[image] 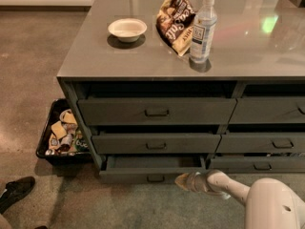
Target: Close bottom drawer
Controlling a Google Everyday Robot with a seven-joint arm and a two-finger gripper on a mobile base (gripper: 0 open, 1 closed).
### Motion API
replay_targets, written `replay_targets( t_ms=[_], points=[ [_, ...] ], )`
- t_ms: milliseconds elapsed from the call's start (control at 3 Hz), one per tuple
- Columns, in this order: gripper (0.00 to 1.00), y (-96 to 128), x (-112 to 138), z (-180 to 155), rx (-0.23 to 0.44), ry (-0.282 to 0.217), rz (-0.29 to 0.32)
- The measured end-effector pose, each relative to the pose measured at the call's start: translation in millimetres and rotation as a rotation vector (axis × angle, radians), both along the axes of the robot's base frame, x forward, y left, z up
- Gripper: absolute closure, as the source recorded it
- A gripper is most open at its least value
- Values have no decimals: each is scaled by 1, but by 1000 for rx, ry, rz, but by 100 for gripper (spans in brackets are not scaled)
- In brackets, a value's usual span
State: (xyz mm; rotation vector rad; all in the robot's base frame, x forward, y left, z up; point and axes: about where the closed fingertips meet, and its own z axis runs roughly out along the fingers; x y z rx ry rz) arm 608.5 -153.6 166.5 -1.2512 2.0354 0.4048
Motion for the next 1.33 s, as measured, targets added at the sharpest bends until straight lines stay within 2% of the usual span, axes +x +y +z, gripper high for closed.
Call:
replay_targets(
  t_ms=[333,667,1333],
  points=[
    [100,-3,22,11,-12,-41,-39],
    [100,-3,21,11,-12,-41,-39],
    [100,-2,59,19,-28,-86,-105]
  ],
)
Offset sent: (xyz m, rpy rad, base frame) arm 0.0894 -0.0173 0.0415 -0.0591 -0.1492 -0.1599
